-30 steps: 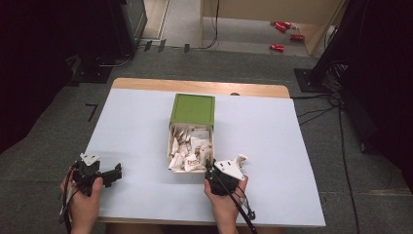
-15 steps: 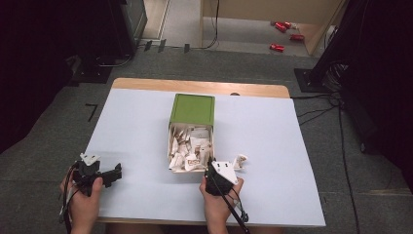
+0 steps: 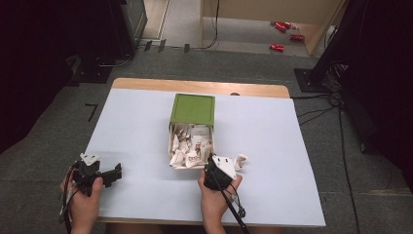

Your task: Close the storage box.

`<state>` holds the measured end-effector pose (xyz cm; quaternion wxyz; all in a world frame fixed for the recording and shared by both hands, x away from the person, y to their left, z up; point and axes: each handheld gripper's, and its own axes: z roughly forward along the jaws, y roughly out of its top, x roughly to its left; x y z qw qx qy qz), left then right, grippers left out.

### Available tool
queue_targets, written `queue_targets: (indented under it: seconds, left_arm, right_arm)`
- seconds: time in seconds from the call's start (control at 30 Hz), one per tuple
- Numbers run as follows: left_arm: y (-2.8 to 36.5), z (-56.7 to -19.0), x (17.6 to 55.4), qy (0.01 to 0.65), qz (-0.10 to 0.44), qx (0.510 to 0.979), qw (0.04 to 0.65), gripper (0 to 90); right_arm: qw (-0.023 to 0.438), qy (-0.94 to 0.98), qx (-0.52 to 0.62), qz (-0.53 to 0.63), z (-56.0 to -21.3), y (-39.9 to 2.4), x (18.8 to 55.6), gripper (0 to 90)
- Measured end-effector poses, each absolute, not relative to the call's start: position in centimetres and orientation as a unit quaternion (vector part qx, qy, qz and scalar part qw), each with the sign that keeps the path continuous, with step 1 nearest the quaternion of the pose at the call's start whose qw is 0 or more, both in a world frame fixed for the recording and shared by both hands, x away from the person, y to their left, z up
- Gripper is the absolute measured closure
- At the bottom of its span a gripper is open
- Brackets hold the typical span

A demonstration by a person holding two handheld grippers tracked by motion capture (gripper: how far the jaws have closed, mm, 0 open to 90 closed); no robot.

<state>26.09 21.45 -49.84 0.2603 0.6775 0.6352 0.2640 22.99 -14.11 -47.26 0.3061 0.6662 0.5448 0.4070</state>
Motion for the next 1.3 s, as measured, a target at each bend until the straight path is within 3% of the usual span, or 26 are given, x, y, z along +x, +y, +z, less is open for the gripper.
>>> queue_targets:
  seconds: [0.5, 0.73, 1.3]
  left_arm:
    - [21.5, -49.8, 26.1, 0.635, 0.264, 0.677, 0.261, 0.0]
    - [21.4, -49.8, 26.1, 0.636, 0.264, 0.677, 0.261, 0.0]
    - [21.5, -49.8, 26.1, 0.635, 0.264, 0.677, 0.261, 0.0]
  right_arm:
    - [0.309, 0.540, 0.667, 0.411, -47.1, -13.8, 25.1, 85.9]
    - [0.268, 0.583, 0.614, 0.459, -46.8, -15.6, 24.2, 67.1]
    - [0.260, 0.636, 0.580, 0.438, -48.9, -14.9, 21.2, 57.8]
